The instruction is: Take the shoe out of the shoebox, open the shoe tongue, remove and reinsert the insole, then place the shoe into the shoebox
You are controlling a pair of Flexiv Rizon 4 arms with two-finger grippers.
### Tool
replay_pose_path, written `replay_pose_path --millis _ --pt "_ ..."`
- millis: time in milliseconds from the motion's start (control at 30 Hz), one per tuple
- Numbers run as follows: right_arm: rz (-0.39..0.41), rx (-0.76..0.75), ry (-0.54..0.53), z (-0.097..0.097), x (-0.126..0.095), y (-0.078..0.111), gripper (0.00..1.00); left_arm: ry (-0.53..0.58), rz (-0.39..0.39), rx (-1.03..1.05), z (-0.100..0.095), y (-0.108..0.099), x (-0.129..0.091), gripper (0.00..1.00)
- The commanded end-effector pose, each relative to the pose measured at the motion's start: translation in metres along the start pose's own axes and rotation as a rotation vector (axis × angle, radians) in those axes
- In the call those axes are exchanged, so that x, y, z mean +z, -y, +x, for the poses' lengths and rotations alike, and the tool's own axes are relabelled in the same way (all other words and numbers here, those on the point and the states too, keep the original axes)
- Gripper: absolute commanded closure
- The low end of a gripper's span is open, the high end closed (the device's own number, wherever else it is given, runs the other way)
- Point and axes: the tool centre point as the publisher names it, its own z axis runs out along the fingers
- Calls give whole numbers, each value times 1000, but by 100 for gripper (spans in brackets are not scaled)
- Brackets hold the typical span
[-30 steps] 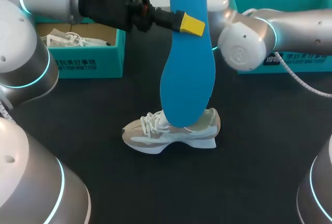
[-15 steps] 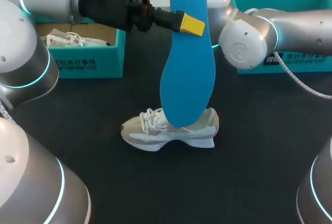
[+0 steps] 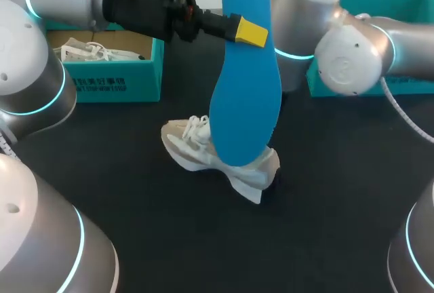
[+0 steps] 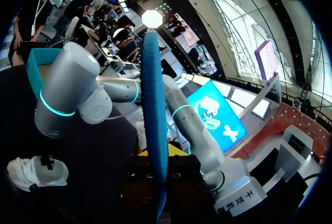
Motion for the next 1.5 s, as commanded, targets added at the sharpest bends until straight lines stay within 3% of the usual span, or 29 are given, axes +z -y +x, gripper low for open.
replay_pose_path --millis 33,467,800,1133,1500 --pt "-144 358 59 7 0 8 100 1 -1 -1 -1 0 1 100" --pt "-144 358 59 7 0 8 100 1 -1 -1 -1 0 1 100" --pt "-280 604 173 -2 0 34 100 1 -1 -1 -1 0 1 100" --pt "-352 733 157 -1 26 37 100 1 -1 -1 -1 0 1 100" --pt "-324 742 132 -1 47 23 100 1 -1 -1 -1 0 1 100"
